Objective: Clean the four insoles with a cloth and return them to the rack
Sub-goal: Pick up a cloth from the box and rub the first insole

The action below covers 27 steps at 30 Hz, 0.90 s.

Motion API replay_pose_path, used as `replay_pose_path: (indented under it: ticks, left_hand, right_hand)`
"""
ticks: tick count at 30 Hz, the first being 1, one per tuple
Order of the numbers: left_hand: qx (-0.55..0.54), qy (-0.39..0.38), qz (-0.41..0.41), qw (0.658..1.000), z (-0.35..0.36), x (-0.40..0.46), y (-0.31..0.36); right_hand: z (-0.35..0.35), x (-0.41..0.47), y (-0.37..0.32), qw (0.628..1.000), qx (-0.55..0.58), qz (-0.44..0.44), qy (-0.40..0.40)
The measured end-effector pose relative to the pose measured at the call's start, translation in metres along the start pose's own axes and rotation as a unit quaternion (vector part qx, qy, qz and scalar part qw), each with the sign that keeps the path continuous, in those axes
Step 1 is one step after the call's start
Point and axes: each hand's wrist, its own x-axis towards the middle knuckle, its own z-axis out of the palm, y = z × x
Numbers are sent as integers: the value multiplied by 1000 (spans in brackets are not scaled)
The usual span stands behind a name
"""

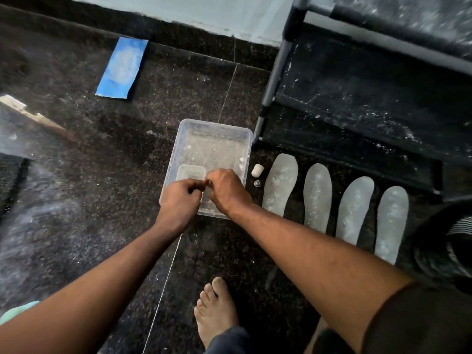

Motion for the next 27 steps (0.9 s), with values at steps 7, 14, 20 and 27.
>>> replay_pose_path:
  ticks: [7,14,20,27]
  left_hand:
    - [-17,-80,15,997,41,-2,34]
    - [-65,-171,-18,983,107,-12,73]
    - [-86,-180,-90,976,138,0,81]
    - [-85,-180,-101,975,149,6,84]
  right_hand:
    - [-43,-35,61,996,40,77,33]
    - [-67,-84,145,973,69,219,27]
    - [-58,-85,181,921,161,349,69]
    - [-35,-65,186,882,252,386,100]
